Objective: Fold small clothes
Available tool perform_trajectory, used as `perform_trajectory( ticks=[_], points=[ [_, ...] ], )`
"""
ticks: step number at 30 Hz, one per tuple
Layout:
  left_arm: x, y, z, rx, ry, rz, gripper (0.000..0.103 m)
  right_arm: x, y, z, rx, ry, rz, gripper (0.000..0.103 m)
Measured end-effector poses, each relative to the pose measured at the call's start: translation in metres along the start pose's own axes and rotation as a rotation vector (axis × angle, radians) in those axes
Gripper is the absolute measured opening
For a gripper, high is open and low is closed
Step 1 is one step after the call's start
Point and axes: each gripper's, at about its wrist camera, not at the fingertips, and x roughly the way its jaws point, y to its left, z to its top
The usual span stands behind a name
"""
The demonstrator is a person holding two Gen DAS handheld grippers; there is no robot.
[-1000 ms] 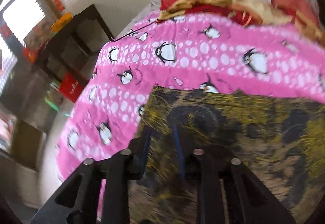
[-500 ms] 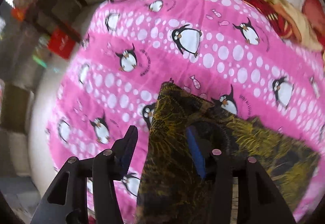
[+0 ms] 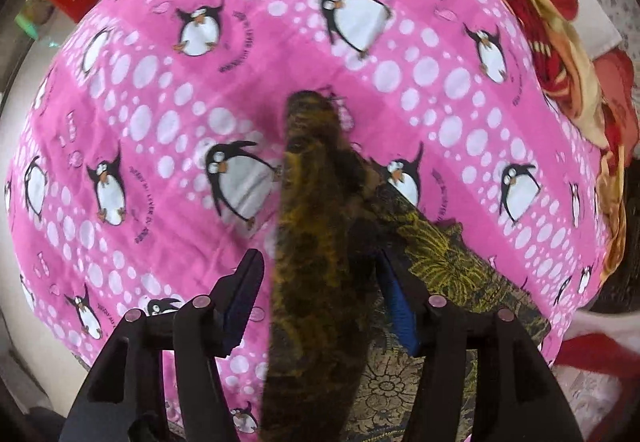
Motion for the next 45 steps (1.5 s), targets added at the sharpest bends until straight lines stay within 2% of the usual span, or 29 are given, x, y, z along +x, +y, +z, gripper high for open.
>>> perform_trajectory(
  ticks=[4,5,8,11,15,24,31,45],
  points=[
    [-0.001,0.0,-0.001,-0.008,-0.002,-0.008,0.016,-0.001,-0.016,0.0,0.039,-0.017,0.005,0.034],
    [-0.002,0.0,-0.002,-0.013,-0.004,-0.016,0.016,-0.002,-0.019,0.0,0.037,-0.027,0.007,0.024],
    [-0.006,0.006,-0.005,-0.052,-0.016,-0.054,0.016,-0.01,-0.031,-0.003,0.046,-0.074,0.021,0.015],
    [-0.008,0.024,-0.013,-0.133,-0.029,-0.106,0.016,-0.021,-0.047,-0.009,0.058,-0.127,0.065,0.013],
    [-0.005,0.035,-0.016,-0.192,-0.033,-0.125,0.016,-0.026,-0.072,-0.03,0.076,-0.179,0.129,0.013],
    [0.02,-0.011,-0.011,-0.125,0.025,-0.213,0.015,-0.011,-0.135,-0.076,0.185,-0.236,0.267,0.013],
    [0.04,-0.045,-0.016,-0.086,0.085,-0.251,0.014,0.012,-0.173,-0.109,0.235,-0.257,0.315,0.013],
    [0.067,-0.133,-0.003,0.008,0.134,-0.34,0.013,0.032,-0.252,-0.169,0.28,-0.285,0.326,0.013]
  ],
)
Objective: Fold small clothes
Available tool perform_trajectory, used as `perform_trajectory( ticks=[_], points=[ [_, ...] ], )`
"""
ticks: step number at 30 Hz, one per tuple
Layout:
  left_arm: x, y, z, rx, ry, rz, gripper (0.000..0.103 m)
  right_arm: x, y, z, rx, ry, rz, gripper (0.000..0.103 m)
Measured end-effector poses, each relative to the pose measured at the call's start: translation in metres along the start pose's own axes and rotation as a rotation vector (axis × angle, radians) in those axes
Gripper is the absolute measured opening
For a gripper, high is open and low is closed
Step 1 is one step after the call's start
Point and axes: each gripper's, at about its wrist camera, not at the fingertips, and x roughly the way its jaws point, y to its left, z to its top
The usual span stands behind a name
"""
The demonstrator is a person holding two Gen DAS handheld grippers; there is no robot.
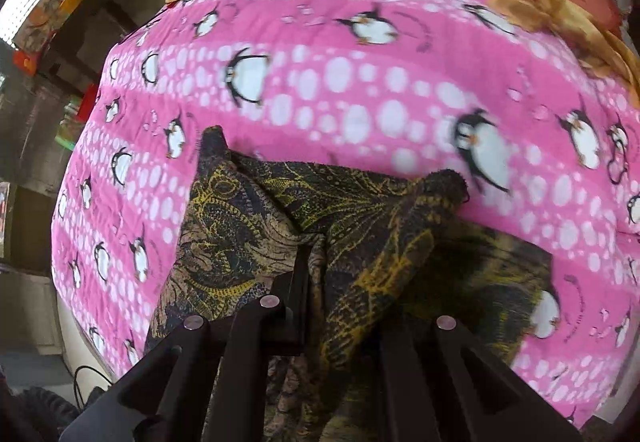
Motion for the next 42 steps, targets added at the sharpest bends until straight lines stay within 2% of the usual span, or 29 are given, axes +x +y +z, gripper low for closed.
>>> perform_trajectory(
  ticks=[14,24,28,30,32,36,40,42],
  points=[
    [0.058,-0.062,0.008,0.042,0.074,-0.078,0.013,-0.021,-0.066,-0.025,-0.049,0.0,-0.045,0.013],
    [0.087,-0.076,-0.008,0.055,0.132,-0.067,0.013,-0.011,-0.097,-0.045,-0.025,-0.03,-0.016,0.013],
    [0.092,-0.076,-0.01,0.062,0.143,-0.064,0.014,-0.007,-0.101,-0.05,-0.031,-0.069,-0.034,0.025],
    [0.094,-0.077,-0.01,0.058,0.15,-0.067,0.014,-0.007,-0.106,-0.053,-0.023,-0.09,-0.042,0.036],
    [0.096,-0.079,-0.012,0.065,0.156,-0.069,0.014,-0.007,-0.111,-0.056,0.002,-0.103,-0.035,0.04],
    [0.088,-0.079,-0.015,0.066,0.164,-0.093,0.021,-0.016,-0.117,-0.065,0.076,-0.126,-0.025,0.04],
    [0.044,-0.072,-0.02,0.085,0.17,-0.165,0.041,-0.063,-0.106,-0.084,0.076,-0.234,-0.095,0.04],
    [0.014,-0.063,-0.022,0.119,0.144,-0.169,0.052,-0.092,-0.097,-0.101,0.064,-0.298,-0.129,0.04]
  ],
)
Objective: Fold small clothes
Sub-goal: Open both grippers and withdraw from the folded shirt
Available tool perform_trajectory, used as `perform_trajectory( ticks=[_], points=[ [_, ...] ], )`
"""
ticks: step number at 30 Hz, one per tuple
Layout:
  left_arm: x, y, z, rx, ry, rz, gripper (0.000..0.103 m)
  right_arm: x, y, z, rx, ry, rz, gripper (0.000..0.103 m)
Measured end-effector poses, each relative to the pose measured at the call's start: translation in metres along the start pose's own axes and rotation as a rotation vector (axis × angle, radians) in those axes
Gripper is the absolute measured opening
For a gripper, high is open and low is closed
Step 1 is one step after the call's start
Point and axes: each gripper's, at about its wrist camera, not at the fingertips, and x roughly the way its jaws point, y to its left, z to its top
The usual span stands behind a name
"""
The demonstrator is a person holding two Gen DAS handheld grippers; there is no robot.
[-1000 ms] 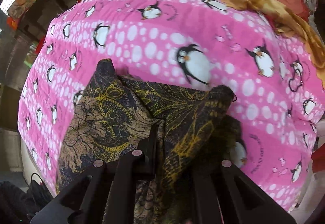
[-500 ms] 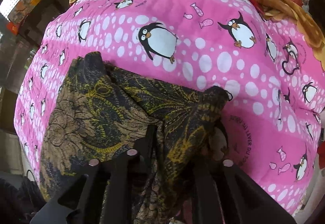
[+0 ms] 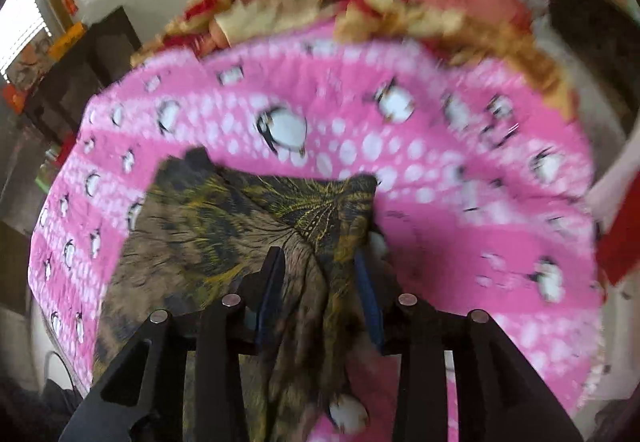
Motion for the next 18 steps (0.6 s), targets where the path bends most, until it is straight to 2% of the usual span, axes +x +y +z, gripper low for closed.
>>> perform_trajectory(
  ticks=[1,4,5,7,9,12,14,16,18],
  points=[
    [-0.017,0.004,-0.003,0.023,-0.022,0.019,0.058,-0.016,0.002,-0.006,-0.005,-0.033,-0.005,0.04],
    [-0.05,0.025,-0.005,0.046,-0.096,0.121,0.064,-0.061,0.02,-0.036,-0.022,-0.134,-0.02,0.04],
    [-0.056,0.034,-0.004,0.032,-0.111,0.149,0.065,-0.075,0.034,-0.054,-0.044,-0.177,-0.018,0.04],
    [-0.063,0.059,0.0,-0.049,-0.151,0.225,0.064,-0.082,0.056,-0.076,-0.095,-0.205,-0.001,0.04],
    [-0.064,0.077,0.001,-0.112,-0.19,0.244,0.064,-0.079,0.082,-0.108,-0.142,-0.206,-0.019,0.039],
    [-0.052,0.09,-0.004,-0.17,-0.145,0.247,0.062,-0.066,0.103,-0.149,-0.136,-0.227,-0.022,0.036],
    [-0.04,0.093,-0.013,-0.199,-0.099,0.238,0.057,-0.05,0.105,-0.17,-0.098,-0.224,-0.049,0.036],
    [-0.027,0.094,-0.021,-0.195,-0.059,0.27,0.05,-0.031,0.1,-0.191,-0.033,-0.218,-0.059,0.036],
    [-0.018,0.09,-0.028,-0.182,-0.039,0.289,0.051,-0.02,0.088,-0.204,0.062,-0.233,-0.055,0.036]
  ],
)
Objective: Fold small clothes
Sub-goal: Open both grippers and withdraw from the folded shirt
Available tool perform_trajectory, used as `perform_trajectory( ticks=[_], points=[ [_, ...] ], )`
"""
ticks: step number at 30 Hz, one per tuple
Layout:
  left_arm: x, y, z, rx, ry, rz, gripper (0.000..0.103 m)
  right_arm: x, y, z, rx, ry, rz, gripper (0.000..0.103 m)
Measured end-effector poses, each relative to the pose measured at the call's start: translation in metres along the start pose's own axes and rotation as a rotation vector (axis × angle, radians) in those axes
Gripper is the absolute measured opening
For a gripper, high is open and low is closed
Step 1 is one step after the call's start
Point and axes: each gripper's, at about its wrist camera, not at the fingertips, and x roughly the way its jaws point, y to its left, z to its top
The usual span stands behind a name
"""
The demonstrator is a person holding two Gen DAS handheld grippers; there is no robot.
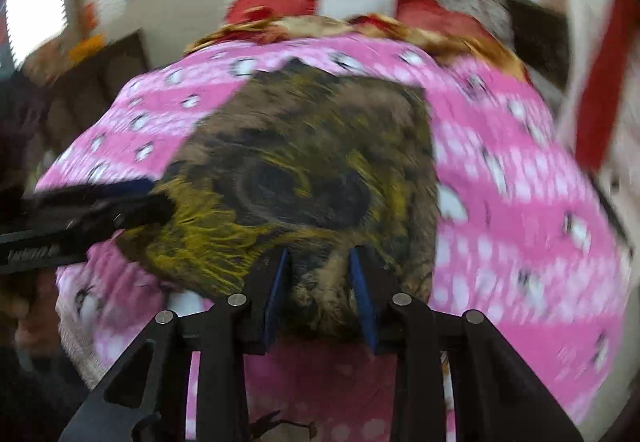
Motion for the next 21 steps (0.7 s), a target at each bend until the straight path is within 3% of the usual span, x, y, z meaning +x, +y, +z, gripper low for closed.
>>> perform_trajectory(
  ticks=[3,7,11,21],
  points=[
    [0.009,-0.004,-0.006,0.024,0.027,0.053,0.051,0.003,-0.014,-0.008,0.116,-0.03,0.046,0.036],
    [0.013,-0.012,-0.003,0.036,0.063,0.114,0.052,0.005,-0.005,-0.009,0.087,-0.031,0.002,0.037],
    [0.02,-0.016,-0.003,0.049,0.085,0.157,0.052,0.006,-0.008,-0.009,0.118,-0.02,0.013,0.037],
    [0.023,-0.019,-0.002,0.05,0.104,0.183,0.052,0.005,-0.006,-0.015,0.109,-0.027,-0.004,0.037]
  ],
)
